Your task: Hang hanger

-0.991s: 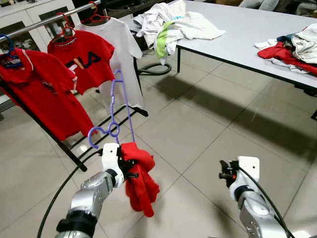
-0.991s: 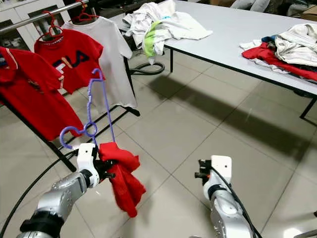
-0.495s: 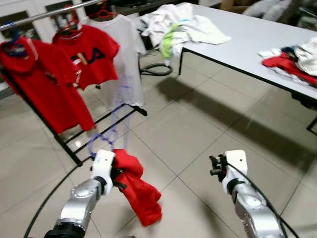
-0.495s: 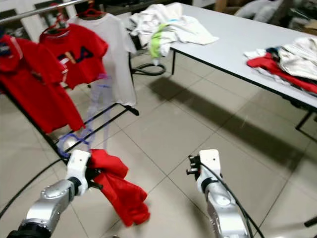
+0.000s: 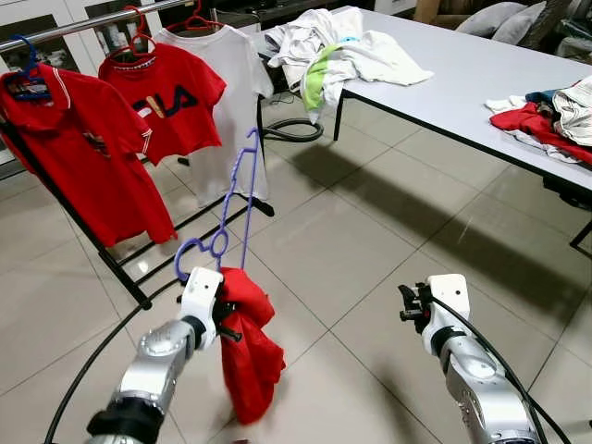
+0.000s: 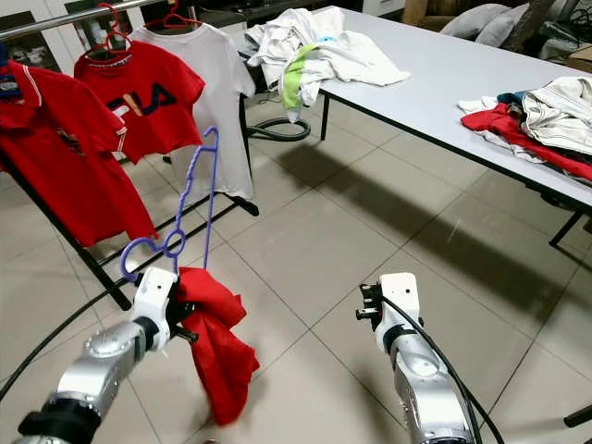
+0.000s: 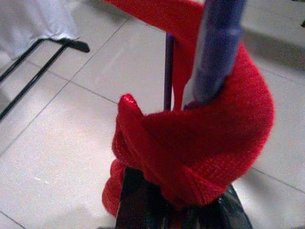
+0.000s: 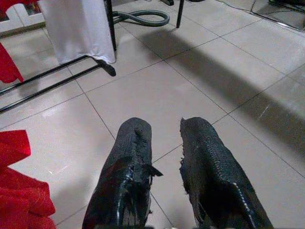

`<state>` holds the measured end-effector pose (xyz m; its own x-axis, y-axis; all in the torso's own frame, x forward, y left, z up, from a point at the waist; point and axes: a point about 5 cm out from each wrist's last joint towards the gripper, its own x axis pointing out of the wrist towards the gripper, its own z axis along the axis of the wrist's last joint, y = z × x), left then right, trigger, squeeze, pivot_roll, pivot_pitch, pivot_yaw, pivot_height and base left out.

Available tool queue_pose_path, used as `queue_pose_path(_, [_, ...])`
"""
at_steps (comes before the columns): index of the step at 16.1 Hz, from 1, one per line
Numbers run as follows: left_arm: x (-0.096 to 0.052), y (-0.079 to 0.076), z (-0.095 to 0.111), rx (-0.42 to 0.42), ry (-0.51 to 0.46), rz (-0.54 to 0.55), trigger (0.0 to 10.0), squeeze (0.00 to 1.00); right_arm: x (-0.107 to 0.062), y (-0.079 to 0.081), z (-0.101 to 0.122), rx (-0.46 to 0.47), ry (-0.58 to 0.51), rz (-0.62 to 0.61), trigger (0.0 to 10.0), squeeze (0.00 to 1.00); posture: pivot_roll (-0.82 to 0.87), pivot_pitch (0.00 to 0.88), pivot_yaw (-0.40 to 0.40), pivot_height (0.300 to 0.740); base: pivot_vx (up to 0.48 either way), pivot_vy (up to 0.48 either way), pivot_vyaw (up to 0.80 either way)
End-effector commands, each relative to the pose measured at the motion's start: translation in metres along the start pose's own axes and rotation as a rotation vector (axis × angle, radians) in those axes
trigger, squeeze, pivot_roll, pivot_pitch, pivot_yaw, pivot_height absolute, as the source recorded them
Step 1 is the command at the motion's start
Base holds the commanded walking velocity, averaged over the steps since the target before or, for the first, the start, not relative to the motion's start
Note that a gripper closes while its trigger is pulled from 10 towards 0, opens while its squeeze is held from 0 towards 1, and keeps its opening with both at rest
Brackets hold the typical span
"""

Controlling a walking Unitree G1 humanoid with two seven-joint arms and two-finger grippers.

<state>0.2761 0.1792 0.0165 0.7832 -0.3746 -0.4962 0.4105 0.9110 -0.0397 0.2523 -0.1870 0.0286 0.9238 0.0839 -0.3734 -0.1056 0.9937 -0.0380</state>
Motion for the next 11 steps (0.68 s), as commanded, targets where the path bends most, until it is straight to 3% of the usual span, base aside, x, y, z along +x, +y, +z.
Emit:
queue_pose_path(1, [0.003, 0.004, 0.022, 0.074, -0.051, -0.058, 0.0, 0.00, 0.003, 0.000, 0.010, -0.006, -0.035, 0.037, 10.0, 0.00, -0.04, 0.000, 0.066, 0.740, 0.000, 0.000, 0.00])
queue_pose_path(2, [0.003, 0.004, 0.032, 0.100, -0.068, -0.102, 0.0, 0.00, 0.005, 0.001, 0.014, -0.005, -0.048, 0.067, 10.0, 0.00, -0.03, 0.000, 0.061, 0.740, 0.000, 0.000, 0.00])
queue_pose_path(3, [-0.001, 0.008, 0.068, 0.237, -0.109, -0.280, 0.0, 0.00, 0.004, 0.004, 0.034, -0.054, -0.114, 0.244, 10.0, 0.00, -0.02, 0.000, 0.057, 0.740, 0.000, 0.000, 0.00])
queue_pose_path(4, [-0.005, 0.011, 0.087, 0.311, -0.118, -0.370, 0.0, 0.00, 0.003, 0.005, 0.044, -0.100, -0.143, 0.337, 10.0, 0.00, -0.02, 0.000, 0.056, 0.740, 0.000, 0.000, 0.00])
queue_pose_path(5, [-0.011, 0.018, 0.103, 0.421, -0.107, -0.448, 0.0, 0.00, -0.001, 0.006, 0.051, -0.146, -0.162, 0.435, 10.0, 0.95, -0.02, 0.000, 0.055, 0.740, 0.000, 0.000, 0.00])
queue_pose_path(6, [-0.011, 0.018, 0.103, 0.421, -0.107, -0.448, 0.0, 0.00, -0.001, 0.006, 0.051, -0.146, -0.162, 0.435, 10.0, 0.95, -0.02, 0.000, 0.055, 0.740, 0.000, 0.000, 0.00])
queue_pose_path(7, [-0.017, 0.031, 0.125, 0.524, -0.076, -0.500, 0.0, 0.00, -0.008, 0.009, 0.059, -0.191, -0.176, 0.576, 10.0, 1.00, -0.01, 0.000, 0.048, 0.740, 0.000, 0.000, 0.00])
queue_pose_path(9, [-0.025, 0.041, 0.157, 0.631, -0.045, -0.597, 0.0, 0.00, -0.016, 0.021, 0.070, -0.264, -0.200, 0.749, 10.0, 1.00, -0.02, 0.000, 0.050, 0.740, 0.000, 0.000, 0.00])
queue_pose_path(11, [-0.029, 0.038, 0.177, 0.647, -0.077, -0.661, 0.0, 0.00, -0.018, 0.032, 0.076, -0.292, -0.222, 0.809, 10.0, 1.00, -0.02, 0.000, 0.048, 0.740, 0.000, 0.000, 0.00])
